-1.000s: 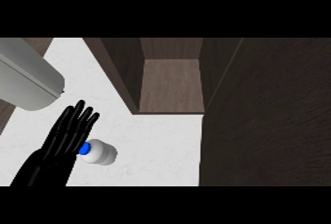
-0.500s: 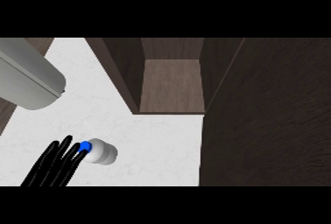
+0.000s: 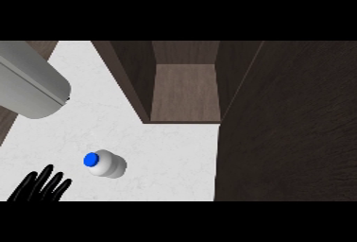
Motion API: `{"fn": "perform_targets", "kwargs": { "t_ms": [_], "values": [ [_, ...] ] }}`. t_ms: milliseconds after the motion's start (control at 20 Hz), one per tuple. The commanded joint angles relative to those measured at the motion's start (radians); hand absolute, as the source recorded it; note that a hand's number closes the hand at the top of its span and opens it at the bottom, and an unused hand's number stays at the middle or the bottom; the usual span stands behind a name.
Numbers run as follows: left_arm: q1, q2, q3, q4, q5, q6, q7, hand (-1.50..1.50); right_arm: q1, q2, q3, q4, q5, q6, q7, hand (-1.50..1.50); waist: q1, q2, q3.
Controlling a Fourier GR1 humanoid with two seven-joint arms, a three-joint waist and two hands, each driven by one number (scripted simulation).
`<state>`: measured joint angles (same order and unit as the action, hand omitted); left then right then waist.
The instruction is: Pick up the bottled water, place it into the cabinet and close the cabinet
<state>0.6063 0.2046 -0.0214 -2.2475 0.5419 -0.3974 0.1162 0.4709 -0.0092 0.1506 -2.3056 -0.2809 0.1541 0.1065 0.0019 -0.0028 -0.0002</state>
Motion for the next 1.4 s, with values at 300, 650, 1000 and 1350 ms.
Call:
{"fn": "perform_targets", "kwargs": {
  "t_ms": [300, 650, 1000, 1350],
  "values": [
    [-0.031, -0.059, 0.059, 0.128, -0.058, -0.111, -0.110, -1.50, 0.042, -0.029, -0.024, -0.015, -0.014, 0.034, -0.027, -1.50, -0.003, 0.001, 0.000],
    [-0.128, -0.014, 0.220, 0.311, 0.022, -0.151, -0.136, -1.50, 0.042, 0.007, 0.011, 0.078, 0.037, 0.060, -0.138, -1.50, -0.004, 0.002, 0.000],
    [-0.244, -0.043, 0.210, 0.388, -0.093, -0.129, -0.140, -1.50, 0.153, -0.018, 0.036, 0.017, 0.035, 0.095, -0.182, -1.50, -0.010, 0.001, 0.000],
    [-0.358, 0.032, 0.318, 0.657, -0.155, -0.228, -0.271, -1.50, 0.164, -0.014, 0.058, 0.030, 0.048, 0.100, -0.204, -1.50, -0.012, 0.002, 0.000]
  ]
}}
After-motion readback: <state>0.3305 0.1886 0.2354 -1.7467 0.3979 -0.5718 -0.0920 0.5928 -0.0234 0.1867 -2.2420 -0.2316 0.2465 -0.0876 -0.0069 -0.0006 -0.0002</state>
